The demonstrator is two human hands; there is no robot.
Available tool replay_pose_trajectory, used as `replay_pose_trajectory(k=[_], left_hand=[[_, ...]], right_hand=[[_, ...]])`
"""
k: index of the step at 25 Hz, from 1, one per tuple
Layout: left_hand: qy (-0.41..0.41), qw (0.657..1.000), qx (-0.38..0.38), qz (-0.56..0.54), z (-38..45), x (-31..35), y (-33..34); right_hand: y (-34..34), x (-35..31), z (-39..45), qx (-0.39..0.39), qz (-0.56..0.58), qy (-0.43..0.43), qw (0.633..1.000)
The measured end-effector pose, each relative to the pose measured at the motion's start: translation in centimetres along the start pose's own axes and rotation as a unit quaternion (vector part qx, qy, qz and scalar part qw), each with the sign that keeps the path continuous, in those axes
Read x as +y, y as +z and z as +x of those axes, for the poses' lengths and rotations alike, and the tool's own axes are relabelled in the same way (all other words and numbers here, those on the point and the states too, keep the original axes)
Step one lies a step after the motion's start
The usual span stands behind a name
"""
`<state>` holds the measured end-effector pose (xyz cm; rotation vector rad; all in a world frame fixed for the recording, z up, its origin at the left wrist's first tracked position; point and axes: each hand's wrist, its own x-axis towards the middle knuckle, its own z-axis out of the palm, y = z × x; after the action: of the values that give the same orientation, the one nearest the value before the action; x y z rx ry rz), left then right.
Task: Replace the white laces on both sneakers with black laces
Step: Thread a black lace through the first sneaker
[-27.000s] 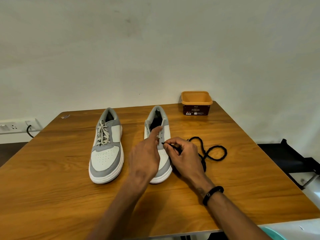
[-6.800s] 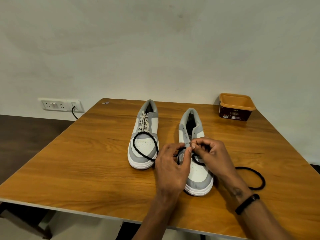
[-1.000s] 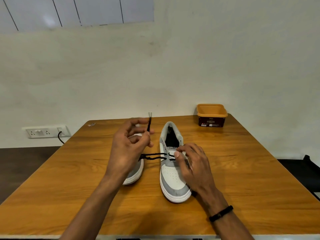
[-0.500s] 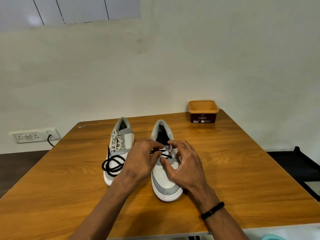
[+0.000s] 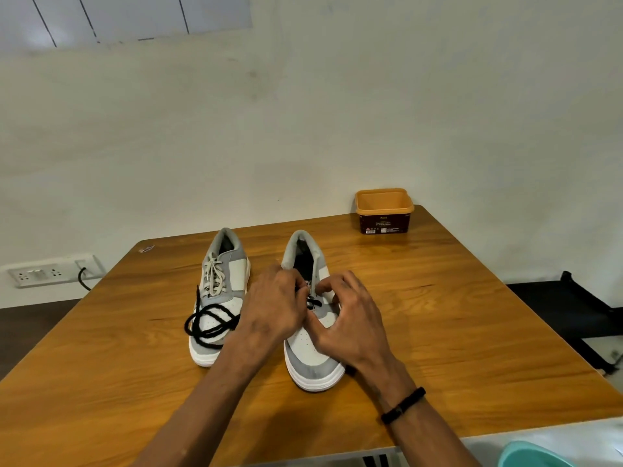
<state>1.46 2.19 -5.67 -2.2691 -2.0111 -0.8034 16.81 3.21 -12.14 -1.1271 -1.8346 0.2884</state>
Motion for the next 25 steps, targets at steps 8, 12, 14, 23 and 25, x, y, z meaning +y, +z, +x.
replay_pose_trajectory(k=[8,12,14,23,25], left_hand=[[-0.052,0.986,-0.018,-0.158,-0.2,-0.6,1.4],[-0.055,0.986,0.012,-0.16,-0.6,-0.7,1.6],[-0.053,0.984,0.023,-0.169,-0.7,-0.8,1.2],[-0.006,0.971,0.139,-0.196,-0.7,-1.2,-2.0],[-0.001,0.968,0.143,-0.207,-0.8,-0.8,-2.1]], right_hand=[[0.1,-0.2,-0.1,0.041,0.008,0.057,0.997],[0.4,-0.3,0.0,0.053,0.049,0.099,0.992],[0.5,-0.4,0.1,0.053,0.063,0.113,0.99],[0.9,-0.9,0.5,0.06,0.001,0.117,0.991],[1.0,-1.2,0.8,0.071,0.005,0.136,0.988]])
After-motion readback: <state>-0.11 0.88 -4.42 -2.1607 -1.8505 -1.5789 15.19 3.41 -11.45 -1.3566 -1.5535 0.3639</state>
